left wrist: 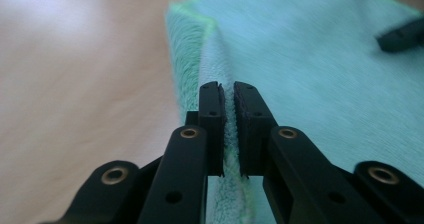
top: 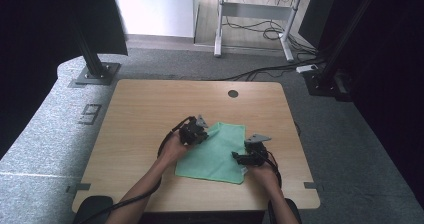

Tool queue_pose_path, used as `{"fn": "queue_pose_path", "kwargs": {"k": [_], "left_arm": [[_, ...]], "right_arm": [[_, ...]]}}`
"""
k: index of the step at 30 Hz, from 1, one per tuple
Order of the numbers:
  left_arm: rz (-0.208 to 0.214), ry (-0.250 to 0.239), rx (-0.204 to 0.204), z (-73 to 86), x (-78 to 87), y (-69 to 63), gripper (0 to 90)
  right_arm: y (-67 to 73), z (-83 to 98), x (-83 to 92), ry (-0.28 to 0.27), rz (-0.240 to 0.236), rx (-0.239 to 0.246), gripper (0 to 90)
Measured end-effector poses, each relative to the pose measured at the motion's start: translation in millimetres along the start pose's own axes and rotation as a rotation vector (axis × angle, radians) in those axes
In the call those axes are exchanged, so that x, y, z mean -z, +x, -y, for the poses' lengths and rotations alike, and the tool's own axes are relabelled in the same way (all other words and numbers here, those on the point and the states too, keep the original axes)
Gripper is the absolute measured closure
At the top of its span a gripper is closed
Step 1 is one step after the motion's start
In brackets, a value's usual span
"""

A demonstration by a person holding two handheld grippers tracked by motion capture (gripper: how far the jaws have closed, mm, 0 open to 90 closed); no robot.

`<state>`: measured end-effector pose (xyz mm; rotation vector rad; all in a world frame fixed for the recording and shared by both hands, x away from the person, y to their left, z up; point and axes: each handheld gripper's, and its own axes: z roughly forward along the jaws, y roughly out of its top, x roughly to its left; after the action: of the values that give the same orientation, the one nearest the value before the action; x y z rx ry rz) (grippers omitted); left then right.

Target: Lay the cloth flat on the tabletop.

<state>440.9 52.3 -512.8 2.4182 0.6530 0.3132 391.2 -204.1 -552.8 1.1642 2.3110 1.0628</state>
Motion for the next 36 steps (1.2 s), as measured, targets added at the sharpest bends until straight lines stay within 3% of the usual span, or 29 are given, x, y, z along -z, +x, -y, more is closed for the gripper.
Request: {"fn": "queue_pose_path", "kwargs": {"k": [4, 6, 9, 14, 18, 24, 27, 29, 36], "left_arm": [[0.043, 0.022, -0.023, 1.2, -9.2, -9.8, 73.3], [0.042, -0.003, -0.029, -1.9, -4.9, -10.1, 67.7], [0.041, -0.057, -0.004, -8.4, 7.1, -5.1, 58.5], [0.000, -0.109, 0.057, -13.0, 23.4, 12.3, 55.9], [0.011, -0.079, 0.085, -5.3, 15.2, 18.9, 58.1], [0.034, 0.011, 0.032, 4.9, -10.3, 3.7, 63.0], [0.041, 0.011, 0.027, 4.7, -11.7, -0.1, 77.3], [0.018, 0.009, 0.020, 1.5, -7.2, 1.1, 84.2], [-0.104, -0.048, 0.072, -6.8, 28.8, 35.9, 84.5]], "right_arm": [[-0.1, 0.2, 0.0, -0.001, 0.000, 0.001, 28.0], [-0.1, 0.3, 0.0, -0.002, 0.000, 0.002, 28.0], [0.0, 0.4, 0.0, -0.003, 0.001, 0.001, 28.0], [-0.1, 0.4, 0.1, -0.002, 0.001, 0.002, 28.0], [-0.1, 0.4, -0.1, -0.003, 0.001, 0.003, 27.8], [-0.1, 0.6, -0.1, -0.006, 0.001, 0.003, 27.9], [-0.2, 0.7, -0.1, -0.006, 0.000, 0.003, 27.9], [-0.2, 0.8, -0.1, -0.006, 0.000, 0.003, 27.8], [-0.2, 0.8, -0.1, -0.006, 0.000, 0.004, 27.9]]}}
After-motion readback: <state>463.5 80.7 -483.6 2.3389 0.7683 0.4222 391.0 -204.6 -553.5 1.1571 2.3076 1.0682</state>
